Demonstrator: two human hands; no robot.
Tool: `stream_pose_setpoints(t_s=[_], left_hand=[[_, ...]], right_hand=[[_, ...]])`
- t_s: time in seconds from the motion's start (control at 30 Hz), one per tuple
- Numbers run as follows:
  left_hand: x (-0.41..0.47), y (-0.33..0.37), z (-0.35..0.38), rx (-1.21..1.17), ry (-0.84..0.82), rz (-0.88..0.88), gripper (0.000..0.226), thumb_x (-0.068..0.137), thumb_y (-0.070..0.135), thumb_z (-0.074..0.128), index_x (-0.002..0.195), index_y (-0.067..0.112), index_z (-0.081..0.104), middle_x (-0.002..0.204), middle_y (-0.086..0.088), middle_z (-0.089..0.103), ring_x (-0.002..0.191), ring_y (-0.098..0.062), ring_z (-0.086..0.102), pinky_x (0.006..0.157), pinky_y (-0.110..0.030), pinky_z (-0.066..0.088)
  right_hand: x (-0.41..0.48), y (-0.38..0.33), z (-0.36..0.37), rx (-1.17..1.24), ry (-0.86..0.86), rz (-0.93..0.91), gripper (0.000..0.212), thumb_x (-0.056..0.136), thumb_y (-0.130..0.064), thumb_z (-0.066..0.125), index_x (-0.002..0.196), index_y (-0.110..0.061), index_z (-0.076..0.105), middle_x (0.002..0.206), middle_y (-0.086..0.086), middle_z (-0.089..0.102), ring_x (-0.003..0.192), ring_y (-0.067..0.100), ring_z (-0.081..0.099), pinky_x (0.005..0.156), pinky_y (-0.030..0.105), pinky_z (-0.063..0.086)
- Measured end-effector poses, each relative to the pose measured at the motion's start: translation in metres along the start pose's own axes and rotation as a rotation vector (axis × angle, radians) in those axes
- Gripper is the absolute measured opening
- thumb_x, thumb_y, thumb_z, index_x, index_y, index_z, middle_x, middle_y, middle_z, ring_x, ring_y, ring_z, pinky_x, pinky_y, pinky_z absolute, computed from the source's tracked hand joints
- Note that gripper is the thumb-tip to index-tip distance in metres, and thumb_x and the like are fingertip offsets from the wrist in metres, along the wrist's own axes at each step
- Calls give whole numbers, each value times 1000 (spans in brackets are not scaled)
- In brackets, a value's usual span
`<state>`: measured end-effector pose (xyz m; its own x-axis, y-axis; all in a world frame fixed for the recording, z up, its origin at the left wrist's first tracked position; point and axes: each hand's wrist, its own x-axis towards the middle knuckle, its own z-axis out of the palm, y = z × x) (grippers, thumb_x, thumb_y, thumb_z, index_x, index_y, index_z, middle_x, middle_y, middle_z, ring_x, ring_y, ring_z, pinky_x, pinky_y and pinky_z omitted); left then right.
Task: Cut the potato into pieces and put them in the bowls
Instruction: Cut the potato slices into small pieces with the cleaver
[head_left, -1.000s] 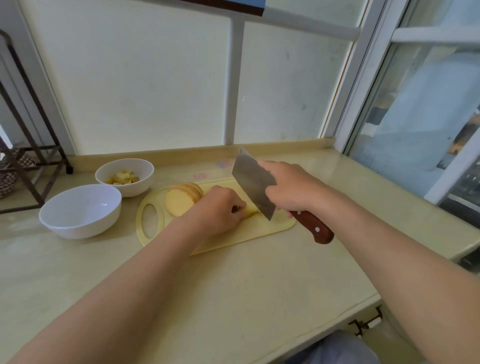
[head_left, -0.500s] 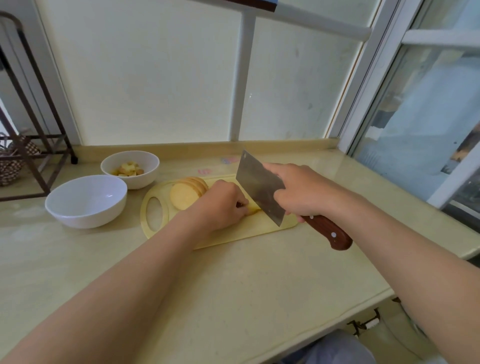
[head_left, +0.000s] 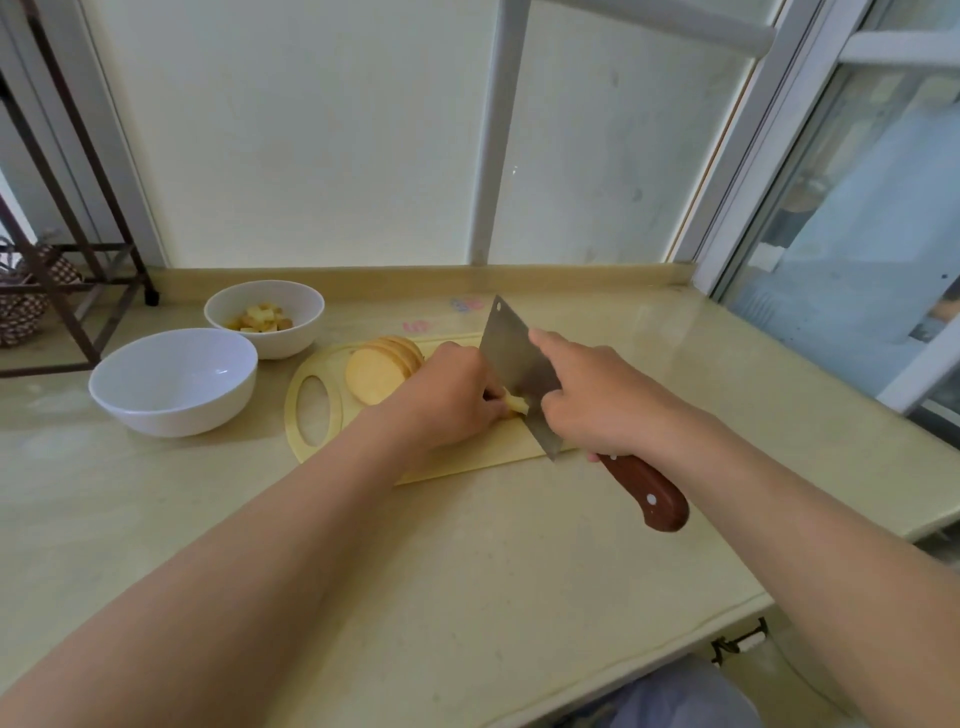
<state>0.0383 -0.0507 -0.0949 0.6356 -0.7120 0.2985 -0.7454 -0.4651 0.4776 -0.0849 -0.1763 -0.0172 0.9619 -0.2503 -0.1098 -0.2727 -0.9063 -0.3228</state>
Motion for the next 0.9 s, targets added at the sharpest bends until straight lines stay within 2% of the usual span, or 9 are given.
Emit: stream_pose_setpoints(t_s=[0.13,0.23,0.37,0.43,0.53,0.73,0.9], left_hand=[[0,1,-1,-22,3,-15,18,83,21,74,81,3,75,80,-10,73,80,-26,65,77,-43,52],[-1,2,-4,-5,-13,-24,18,83,22,75,83,4,75,82,-9,73,80,-26,64,78,-44,52],[-2,6,-8,14,-63,-39,18,85,20,70,79,3,72,81,-11,71,74,-23,60,78,-44,52],[-2,7,-9,30,-87,-41,18,85,13,62,73,2,69,78,-14,69,71,-26,58,75,-44,52],[-2,9,-11,34,-98,-61,19,83,9,57,70,4,70,74,-12,68,73,-27,60,72,-43,52],[-2,14,-14,25,-65,-125,15,84,15,64,76,11,76,75,-3,71,74,-16,63,73,-38,56],[-3,16,-16,22,-71,-162,12,81,16,63,73,14,72,75,-1,68,73,-16,62,71,-36,57]], right_hand=[[17,-7,1,56,14,47,83,94,-6,42,166,-34,12,115,5,54,65,25,72,52,30,56],[23,-9,-2,98,-4,56,85,91,-4,42,165,-34,14,108,3,56,64,24,70,51,29,54],[19,-5,-11,126,2,37,85,89,-3,43,163,-39,24,107,1,60,61,22,67,50,29,51],[14,-5,-18,122,31,17,82,89,-3,42,161,-41,28,99,0,62,57,21,67,47,27,49],[7,-7,-25,110,52,8,85,90,-3,42,163,-42,21,93,-5,57,55,19,67,45,25,49],[-2,-13,-23,85,52,-3,87,89,-2,43,162,-44,24,92,2,63,53,19,66,45,26,53],[-2,-12,-19,67,39,-5,83,87,-3,42,159,-43,31,93,3,63,52,19,67,45,25,54]])
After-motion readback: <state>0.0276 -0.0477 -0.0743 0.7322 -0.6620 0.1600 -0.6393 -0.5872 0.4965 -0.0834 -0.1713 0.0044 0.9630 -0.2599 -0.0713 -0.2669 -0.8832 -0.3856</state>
